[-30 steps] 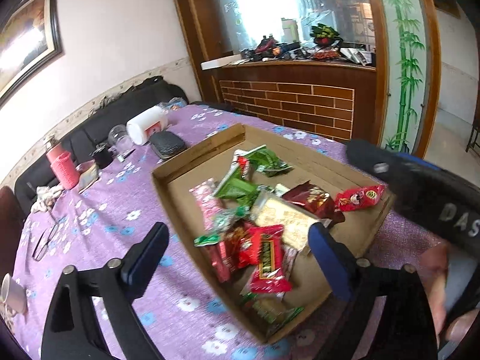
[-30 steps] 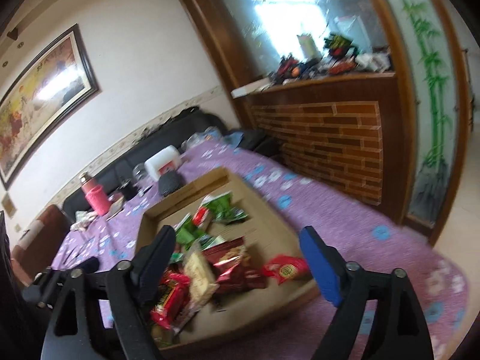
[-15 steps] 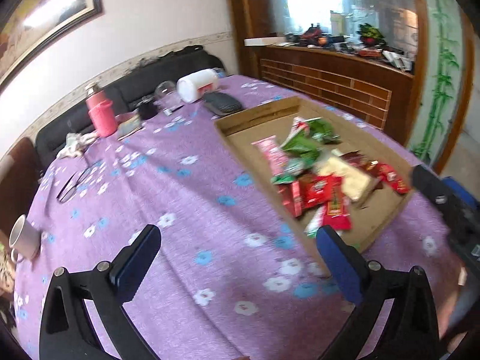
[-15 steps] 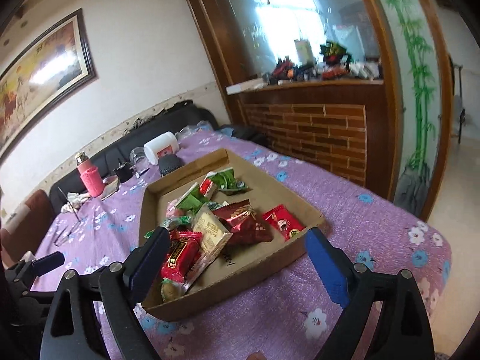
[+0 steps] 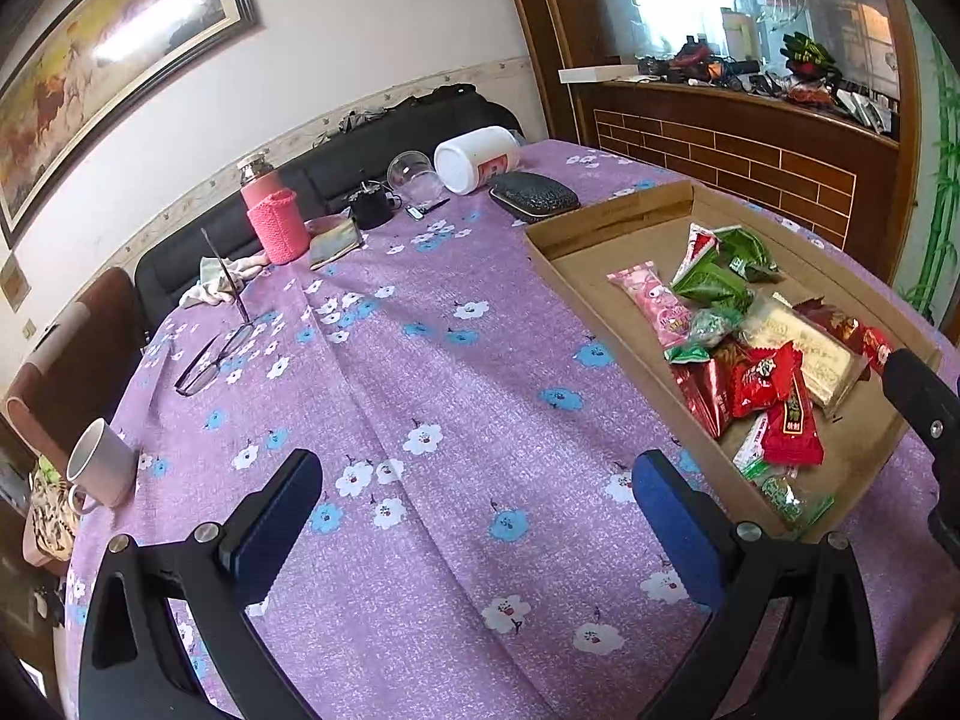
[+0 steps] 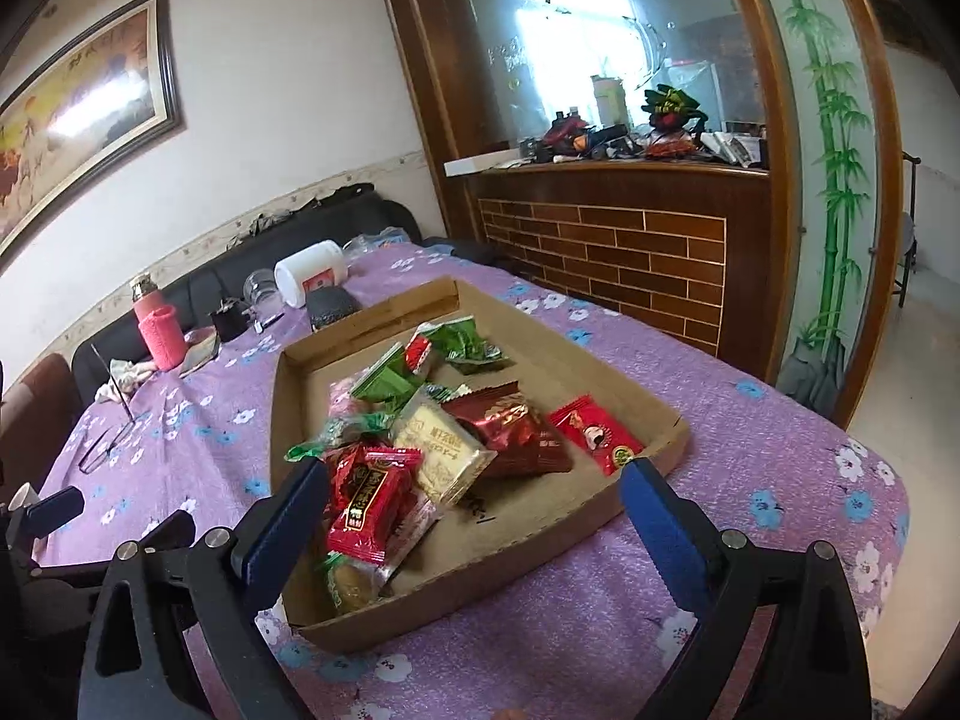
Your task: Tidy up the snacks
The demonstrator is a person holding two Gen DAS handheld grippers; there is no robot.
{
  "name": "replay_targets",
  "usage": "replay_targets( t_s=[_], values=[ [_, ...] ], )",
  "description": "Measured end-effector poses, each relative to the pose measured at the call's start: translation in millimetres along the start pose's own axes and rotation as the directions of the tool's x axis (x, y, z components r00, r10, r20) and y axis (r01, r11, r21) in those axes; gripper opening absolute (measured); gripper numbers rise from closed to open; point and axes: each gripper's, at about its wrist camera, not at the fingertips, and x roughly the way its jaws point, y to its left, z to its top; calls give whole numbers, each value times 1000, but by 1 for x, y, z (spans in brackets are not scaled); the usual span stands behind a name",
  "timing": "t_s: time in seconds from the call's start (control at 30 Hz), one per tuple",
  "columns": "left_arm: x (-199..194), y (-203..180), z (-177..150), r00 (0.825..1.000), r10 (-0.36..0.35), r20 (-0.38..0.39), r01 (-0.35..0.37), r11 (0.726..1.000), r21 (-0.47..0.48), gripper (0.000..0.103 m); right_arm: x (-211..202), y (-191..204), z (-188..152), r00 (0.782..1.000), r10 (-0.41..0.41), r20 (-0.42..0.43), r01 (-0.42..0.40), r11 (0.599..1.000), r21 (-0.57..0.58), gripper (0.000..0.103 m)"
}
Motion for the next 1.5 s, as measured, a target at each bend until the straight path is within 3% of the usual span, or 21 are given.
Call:
replay_targets(
  t_s=[0.57, 1.5],
  values=[
    [7, -4, -2, 1000, -9, -17, 9, 1000, 7, 103, 3, -9, -1, 999, 52, -15, -51, 997, 64, 99],
    [-1, -11, -2, 1000, -15, 2, 15, 999, 32, 103, 2, -12, -1, 999, 48, -11, -47, 995, 88, 101]
  ],
)
